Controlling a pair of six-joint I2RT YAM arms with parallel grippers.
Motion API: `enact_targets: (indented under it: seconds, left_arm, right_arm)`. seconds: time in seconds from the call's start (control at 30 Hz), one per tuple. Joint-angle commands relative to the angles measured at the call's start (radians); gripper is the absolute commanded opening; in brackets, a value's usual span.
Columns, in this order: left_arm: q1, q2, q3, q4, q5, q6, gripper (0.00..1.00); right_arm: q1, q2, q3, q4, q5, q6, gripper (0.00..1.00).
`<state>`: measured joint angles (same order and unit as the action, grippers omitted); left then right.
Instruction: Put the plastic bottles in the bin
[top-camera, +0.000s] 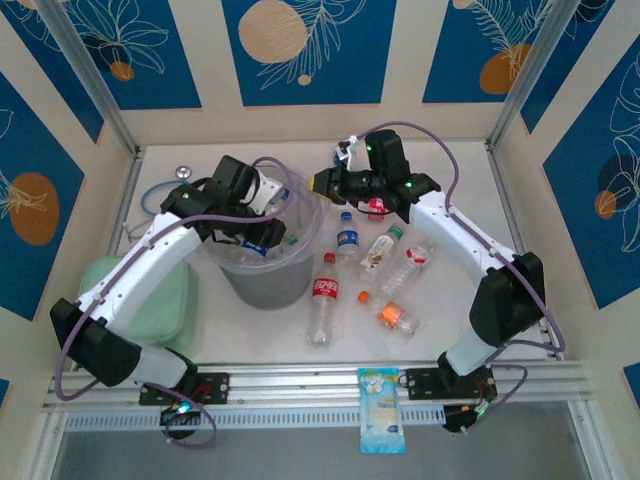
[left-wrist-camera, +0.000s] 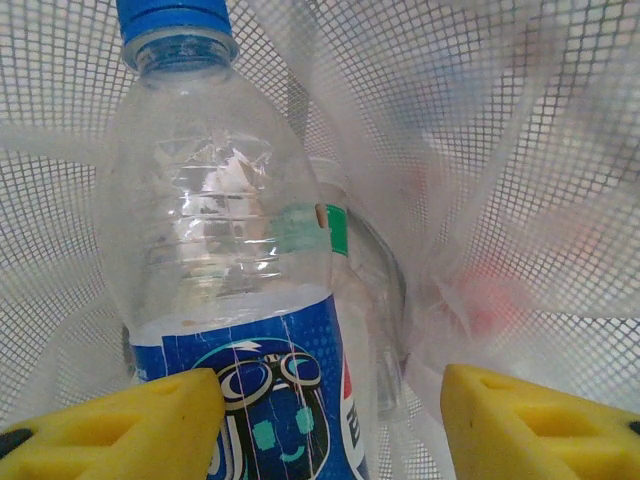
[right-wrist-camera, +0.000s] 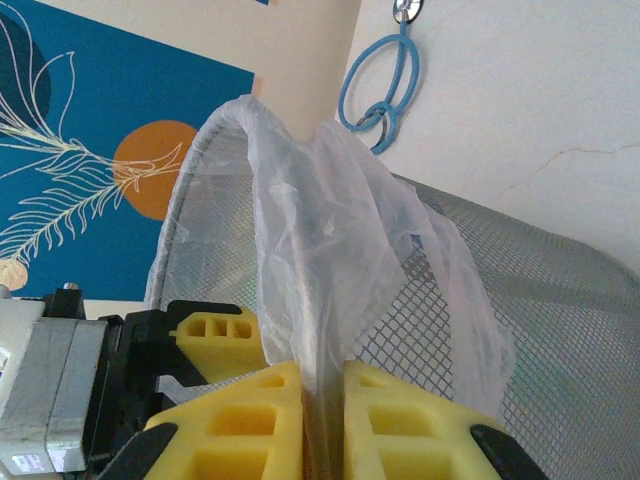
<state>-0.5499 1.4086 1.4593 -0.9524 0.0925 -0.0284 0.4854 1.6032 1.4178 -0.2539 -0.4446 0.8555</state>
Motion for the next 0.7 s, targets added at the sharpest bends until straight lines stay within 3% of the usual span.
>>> enact_targets:
  seconds: [0.0, 0.1, 0.37, 0.67]
  left_arm:
    - [0.009, 0.012, -0.035, 0.055, 0.012, -0.029, 0.52]
    - [0.009, -0.003, -0.052, 0.089, 0.035, -0.043, 0.38]
    - [0.018, -0.074, 0.008, 0.059, 0.0, -0.031, 0.23]
    - [0.022, -0.175, -0.021, 0.175, 0.023, -0.086, 0.1]
  right_arm:
    - [0.002, 0.014, -0.011, -0.009, -0.009, -0.011, 0.14]
    - [0.0, 0.014, -0.014, -0.007, -0.013, -0.009, 0.13]
    - [-0.005, 0.003, -0.023, 0.004, -0.005, -0.019, 0.1]
    - [-0.008, -0.018, -0.035, 0.017, -0.002, -0.024, 0.07]
